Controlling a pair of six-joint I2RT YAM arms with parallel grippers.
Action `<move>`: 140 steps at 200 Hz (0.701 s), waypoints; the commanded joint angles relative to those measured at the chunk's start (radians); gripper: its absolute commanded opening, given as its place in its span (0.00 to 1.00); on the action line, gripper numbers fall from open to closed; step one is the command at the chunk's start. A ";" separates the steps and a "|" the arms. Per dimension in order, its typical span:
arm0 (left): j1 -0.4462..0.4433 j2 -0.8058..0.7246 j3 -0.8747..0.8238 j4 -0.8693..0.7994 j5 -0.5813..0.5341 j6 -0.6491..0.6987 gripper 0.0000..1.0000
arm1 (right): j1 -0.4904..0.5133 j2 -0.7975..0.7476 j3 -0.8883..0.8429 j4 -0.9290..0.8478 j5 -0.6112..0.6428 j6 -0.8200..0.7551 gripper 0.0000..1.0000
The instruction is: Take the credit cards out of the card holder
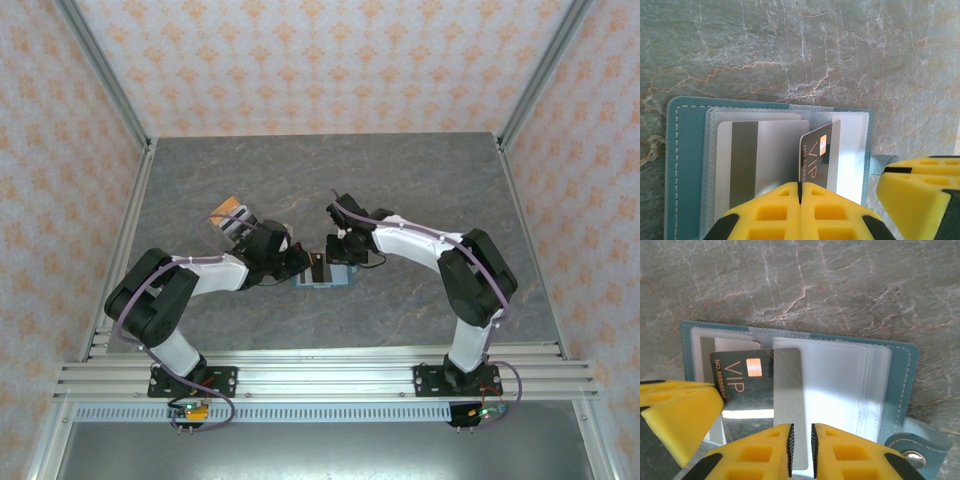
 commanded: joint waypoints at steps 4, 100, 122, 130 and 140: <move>0.006 -0.003 -0.010 0.008 -0.008 0.007 0.02 | 0.000 0.036 0.013 -0.022 -0.041 -0.004 0.20; 0.005 0.006 -0.012 0.054 0.035 -0.044 0.20 | 0.001 0.105 -0.013 0.006 -0.076 0.013 0.20; 0.001 0.028 -0.004 0.090 0.083 -0.054 0.23 | 0.000 0.111 -0.022 0.013 -0.075 0.018 0.20; -0.001 0.032 0.001 0.090 0.092 -0.051 0.23 | 0.000 0.109 -0.025 0.015 -0.076 0.020 0.20; -0.003 0.032 0.006 0.076 0.093 -0.043 0.23 | 0.000 0.109 -0.027 0.017 -0.076 0.022 0.20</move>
